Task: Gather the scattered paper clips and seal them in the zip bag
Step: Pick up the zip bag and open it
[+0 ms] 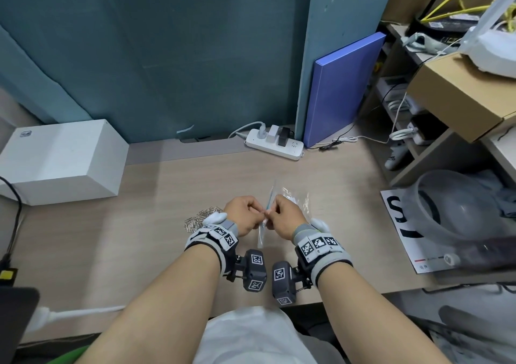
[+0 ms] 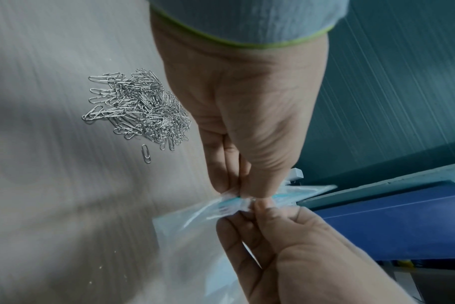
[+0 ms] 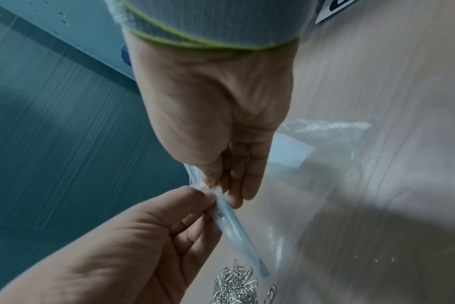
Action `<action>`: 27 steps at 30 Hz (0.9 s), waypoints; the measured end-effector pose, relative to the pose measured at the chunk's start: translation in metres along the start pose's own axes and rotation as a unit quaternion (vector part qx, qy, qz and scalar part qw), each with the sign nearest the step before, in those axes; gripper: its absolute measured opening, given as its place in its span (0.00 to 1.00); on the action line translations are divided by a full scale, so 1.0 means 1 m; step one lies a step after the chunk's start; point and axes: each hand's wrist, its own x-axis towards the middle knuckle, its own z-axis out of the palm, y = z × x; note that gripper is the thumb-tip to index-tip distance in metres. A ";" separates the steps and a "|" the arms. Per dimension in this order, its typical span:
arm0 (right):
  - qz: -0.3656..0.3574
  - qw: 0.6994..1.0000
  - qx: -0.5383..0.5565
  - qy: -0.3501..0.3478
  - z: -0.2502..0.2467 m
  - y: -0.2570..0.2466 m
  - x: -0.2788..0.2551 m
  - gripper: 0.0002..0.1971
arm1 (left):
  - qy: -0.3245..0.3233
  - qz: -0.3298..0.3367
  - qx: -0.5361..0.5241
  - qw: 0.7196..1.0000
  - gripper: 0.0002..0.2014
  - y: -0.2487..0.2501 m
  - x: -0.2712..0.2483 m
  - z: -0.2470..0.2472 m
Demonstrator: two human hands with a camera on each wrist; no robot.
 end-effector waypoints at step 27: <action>0.019 0.997 -0.059 -0.042 -0.021 0.009 -0.001 0.15 | 0.050 -0.025 0.048 0.997 0.19 -0.005 -0.005 0.000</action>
